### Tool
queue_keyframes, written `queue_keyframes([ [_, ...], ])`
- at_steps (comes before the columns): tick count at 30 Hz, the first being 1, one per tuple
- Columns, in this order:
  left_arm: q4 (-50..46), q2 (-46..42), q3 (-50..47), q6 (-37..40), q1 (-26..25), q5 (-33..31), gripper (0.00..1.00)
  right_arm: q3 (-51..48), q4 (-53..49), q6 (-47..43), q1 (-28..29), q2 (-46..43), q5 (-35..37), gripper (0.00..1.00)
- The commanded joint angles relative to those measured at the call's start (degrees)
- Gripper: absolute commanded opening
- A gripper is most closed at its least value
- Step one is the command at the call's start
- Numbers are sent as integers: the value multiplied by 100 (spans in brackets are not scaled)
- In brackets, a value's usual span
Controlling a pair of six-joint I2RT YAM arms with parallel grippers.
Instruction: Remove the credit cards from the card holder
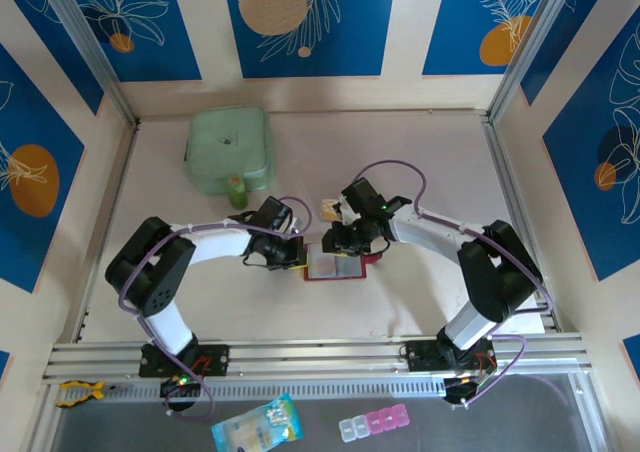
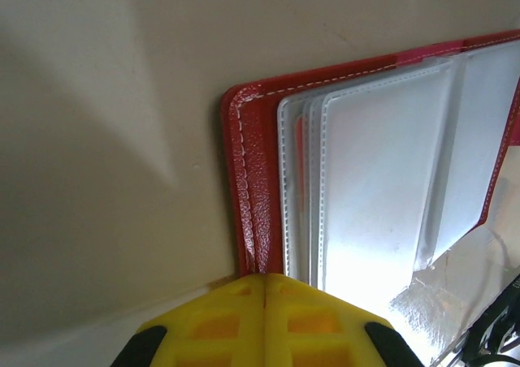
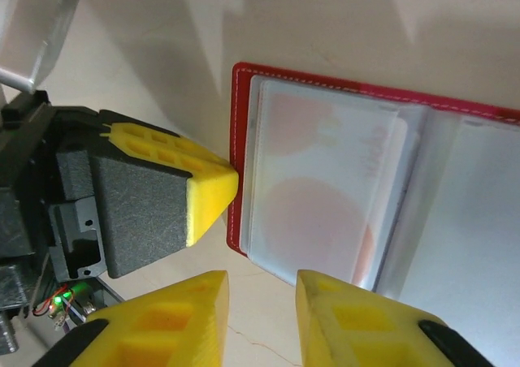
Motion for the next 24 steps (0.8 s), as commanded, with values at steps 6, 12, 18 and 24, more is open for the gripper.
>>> queue_keyframes([
  [6, -151, 103, 77, 51, -39, -17, 1, 157, 28, 120, 159, 334, -170, 29],
  [12, -361, 93, 119, 121, -36, -102, 1, 220, 112, 238, 207, 533, -253, 34],
  [18, -424, 68, 99, 153, -36, -128, 1, 268, 249, 282, 260, 680, -335, 34],
  [24, -529, 58, 125, 209, -27, -163, 1, 372, 264, 298, 286, 911, -356, 32],
])
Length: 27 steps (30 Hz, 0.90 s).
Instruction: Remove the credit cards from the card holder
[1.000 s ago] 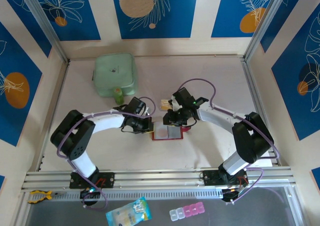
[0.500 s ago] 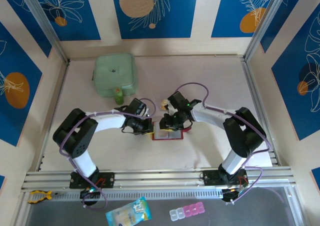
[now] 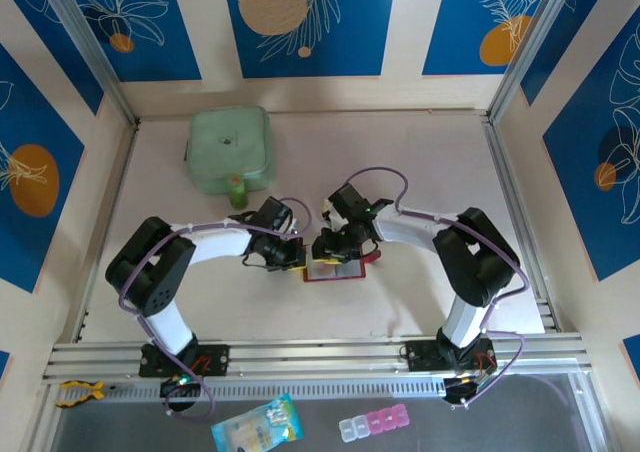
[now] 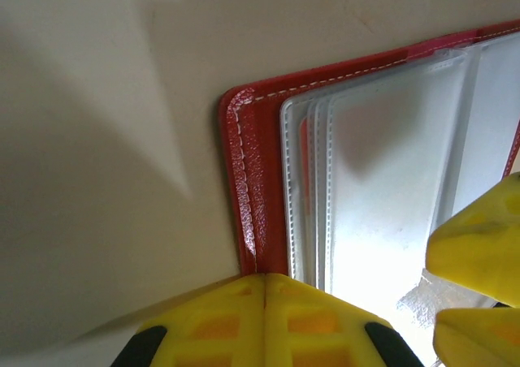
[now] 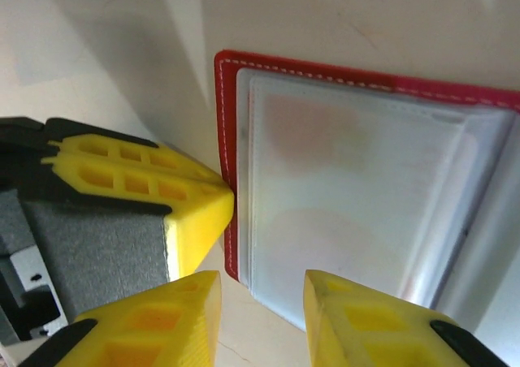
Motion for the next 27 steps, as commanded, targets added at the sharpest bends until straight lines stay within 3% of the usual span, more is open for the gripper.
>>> queue_keyframes([
  [1, -335, 65, 109, 185, -19, -138, 1, 169, -50, 93, 48, 165, -108, 33],
  [16, -454, 62, 131, 260, 47, -170, 1, 16, -470, -101, -221, 61, 198, 32],
  [27, -544, -66, 262, 285, 60, -215, 1, -474, 231, -359, -579, -55, -608, 29],
])
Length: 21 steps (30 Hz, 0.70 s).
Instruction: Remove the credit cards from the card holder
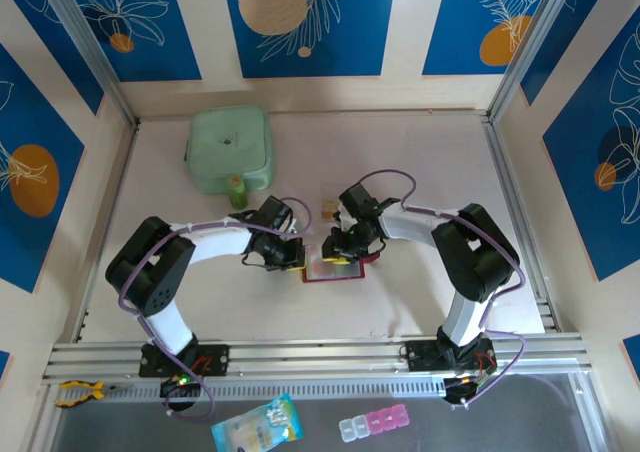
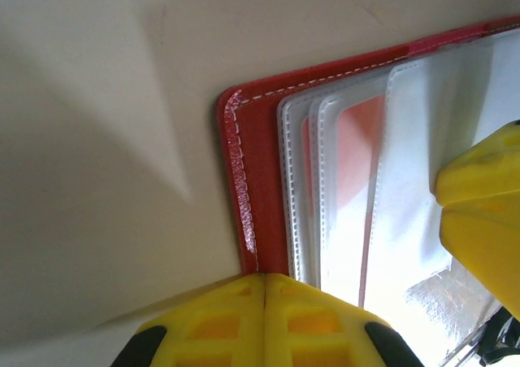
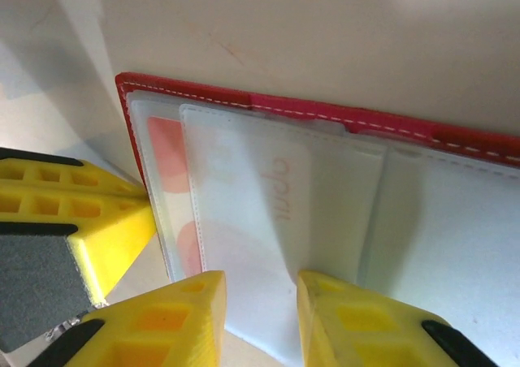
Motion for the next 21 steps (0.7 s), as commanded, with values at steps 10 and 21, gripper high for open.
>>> queue_keyframes([
  [10, -198, -450, 350, -127, 17, 14, 8, -845, 1211, -91, -583, -197, -1341, 27],
  [21, 884, -182, 264, -866, -167, 586, 24, -1215, 1862, 40, -925, -85, -1954, 23],
])
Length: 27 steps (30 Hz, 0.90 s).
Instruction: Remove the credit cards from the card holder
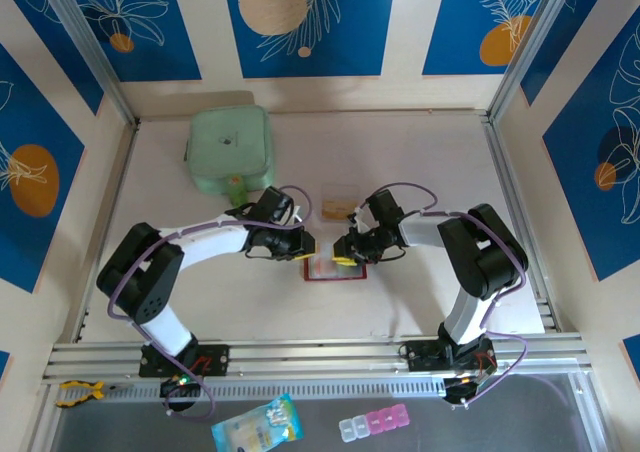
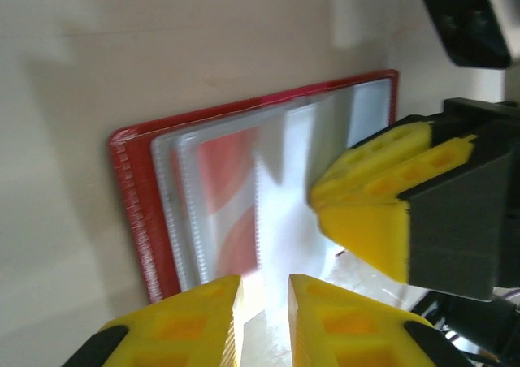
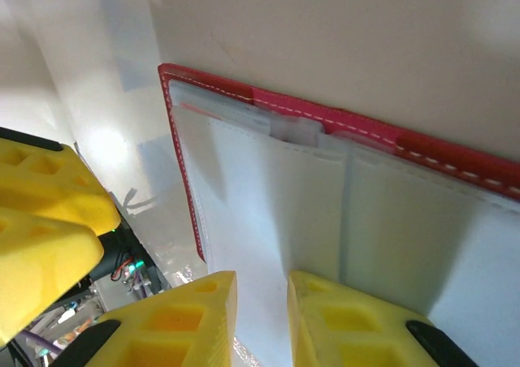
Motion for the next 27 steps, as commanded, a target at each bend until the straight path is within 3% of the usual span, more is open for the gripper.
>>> queue_keyframes([
  [1, 527, 206, 26, -338, -101, 312, 25, -84, 177, 53, -55, 12, -302, 23],
  [11, 629, 532, 87, -466, -190, 369, 26, -109, 190, -5, -143, 78, -403, 22],
  [16, 257, 517, 185, -310, -200, 92, 26, -111, 196, 4, -143, 115, -394, 22],
  [27, -51, 477, 240, -169, -201, -196, 28, 117, -558, -196, 9, 67, 281, 18],
])
